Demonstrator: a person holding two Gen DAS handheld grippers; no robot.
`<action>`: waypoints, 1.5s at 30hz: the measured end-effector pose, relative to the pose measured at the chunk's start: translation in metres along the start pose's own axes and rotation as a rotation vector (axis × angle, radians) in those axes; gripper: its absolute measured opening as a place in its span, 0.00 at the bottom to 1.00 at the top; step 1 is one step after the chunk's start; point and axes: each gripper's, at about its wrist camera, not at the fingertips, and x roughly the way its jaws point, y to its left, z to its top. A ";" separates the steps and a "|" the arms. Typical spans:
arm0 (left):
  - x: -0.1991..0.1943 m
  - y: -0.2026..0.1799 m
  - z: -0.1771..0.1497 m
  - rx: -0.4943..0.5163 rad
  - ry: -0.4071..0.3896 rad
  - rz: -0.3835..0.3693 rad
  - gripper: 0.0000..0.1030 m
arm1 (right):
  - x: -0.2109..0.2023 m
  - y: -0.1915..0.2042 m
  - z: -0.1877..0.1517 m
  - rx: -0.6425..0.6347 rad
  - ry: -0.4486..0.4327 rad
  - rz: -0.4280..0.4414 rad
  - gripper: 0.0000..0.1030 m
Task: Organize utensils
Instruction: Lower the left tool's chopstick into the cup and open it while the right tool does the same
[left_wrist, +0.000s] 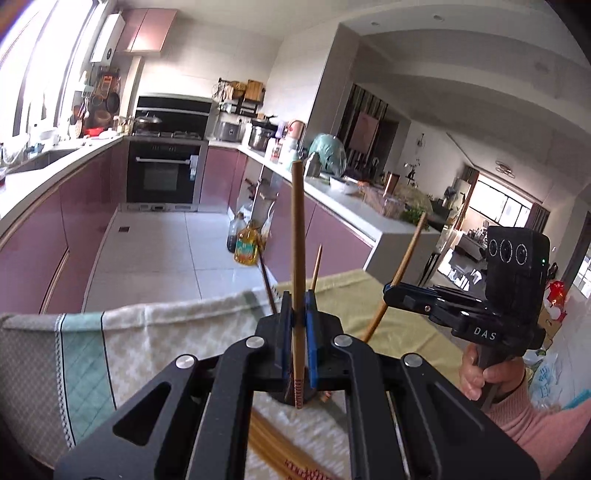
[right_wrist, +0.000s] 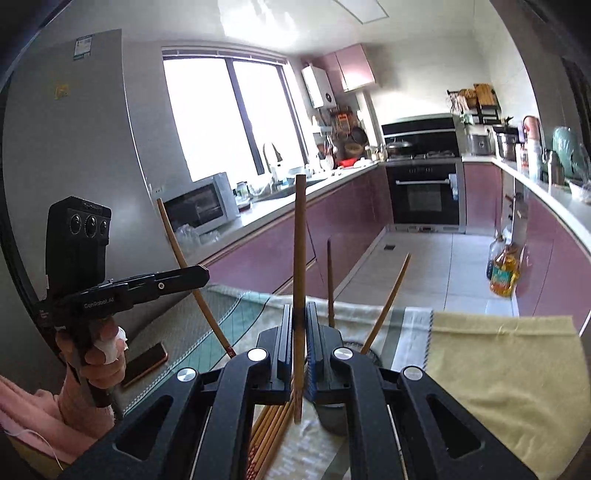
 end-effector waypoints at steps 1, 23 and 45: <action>0.001 -0.003 0.006 0.005 -0.010 -0.003 0.07 | -0.002 -0.001 0.004 -0.005 -0.010 -0.005 0.06; 0.086 -0.010 0.005 0.075 0.156 0.061 0.07 | 0.034 -0.031 0.006 0.037 0.084 -0.057 0.06; 0.144 0.013 -0.005 0.044 0.276 0.071 0.09 | 0.083 -0.066 -0.005 0.144 0.218 -0.090 0.14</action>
